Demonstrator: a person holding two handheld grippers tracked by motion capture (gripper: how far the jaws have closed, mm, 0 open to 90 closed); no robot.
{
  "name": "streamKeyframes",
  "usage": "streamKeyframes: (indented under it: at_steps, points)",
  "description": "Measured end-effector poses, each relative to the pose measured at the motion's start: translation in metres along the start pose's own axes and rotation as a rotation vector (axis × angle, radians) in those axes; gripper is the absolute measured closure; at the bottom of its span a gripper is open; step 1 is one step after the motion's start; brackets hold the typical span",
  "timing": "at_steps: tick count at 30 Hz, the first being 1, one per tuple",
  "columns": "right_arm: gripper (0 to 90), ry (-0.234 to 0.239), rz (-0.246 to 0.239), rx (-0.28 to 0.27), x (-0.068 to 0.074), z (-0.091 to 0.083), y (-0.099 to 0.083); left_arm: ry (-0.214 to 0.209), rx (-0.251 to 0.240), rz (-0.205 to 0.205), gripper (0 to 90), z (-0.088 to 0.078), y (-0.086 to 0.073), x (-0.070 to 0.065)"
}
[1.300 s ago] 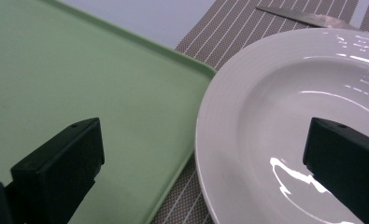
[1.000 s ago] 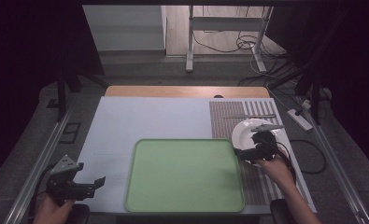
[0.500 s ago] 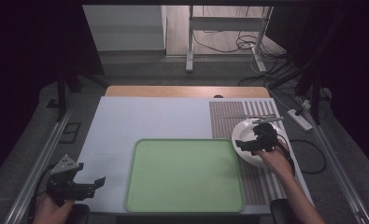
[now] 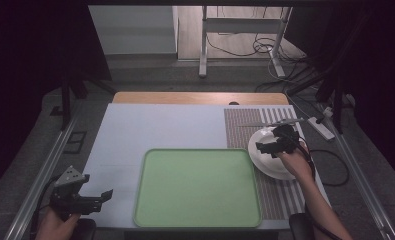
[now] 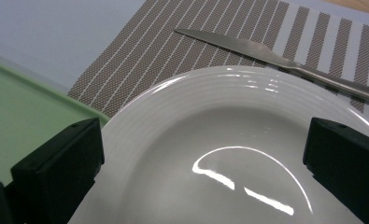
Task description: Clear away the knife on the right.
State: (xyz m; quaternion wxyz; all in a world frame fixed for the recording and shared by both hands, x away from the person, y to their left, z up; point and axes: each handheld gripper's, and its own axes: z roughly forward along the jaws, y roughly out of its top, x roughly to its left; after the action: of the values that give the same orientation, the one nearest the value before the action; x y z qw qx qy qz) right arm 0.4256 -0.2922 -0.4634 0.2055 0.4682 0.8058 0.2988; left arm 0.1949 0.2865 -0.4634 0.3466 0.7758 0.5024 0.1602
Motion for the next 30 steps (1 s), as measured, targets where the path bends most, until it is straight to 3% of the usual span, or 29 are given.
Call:
streamKeyframes:
  at_steps: [16,30]
  points:
    - [0.0,-0.001,0.089,0.013,-0.019,0.020,0.012,-0.001,0.000,0.000,3.0,0.000,0.000,0.000]
    - [0.0,-0.057,0.064,0.071,-0.029,0.038,0.022,-0.002,-0.001,-0.001,3.1,0.000,0.000,0.000]
